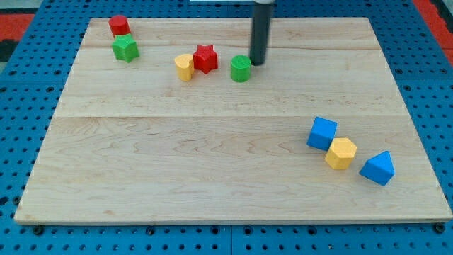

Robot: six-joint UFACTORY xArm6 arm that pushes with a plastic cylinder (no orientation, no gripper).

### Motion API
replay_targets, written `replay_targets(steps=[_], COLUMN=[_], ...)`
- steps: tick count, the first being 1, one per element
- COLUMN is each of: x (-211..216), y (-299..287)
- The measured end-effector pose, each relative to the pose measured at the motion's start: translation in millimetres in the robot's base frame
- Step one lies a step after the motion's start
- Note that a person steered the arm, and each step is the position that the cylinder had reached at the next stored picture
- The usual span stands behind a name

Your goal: Move the green circle into the blue cube

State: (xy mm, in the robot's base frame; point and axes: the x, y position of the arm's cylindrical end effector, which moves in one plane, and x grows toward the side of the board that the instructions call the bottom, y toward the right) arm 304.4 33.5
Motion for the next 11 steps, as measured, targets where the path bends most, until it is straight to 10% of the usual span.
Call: replay_targets(steps=[3,5,8,11], x=[77,136,69,153], y=[-105,5,33,108])
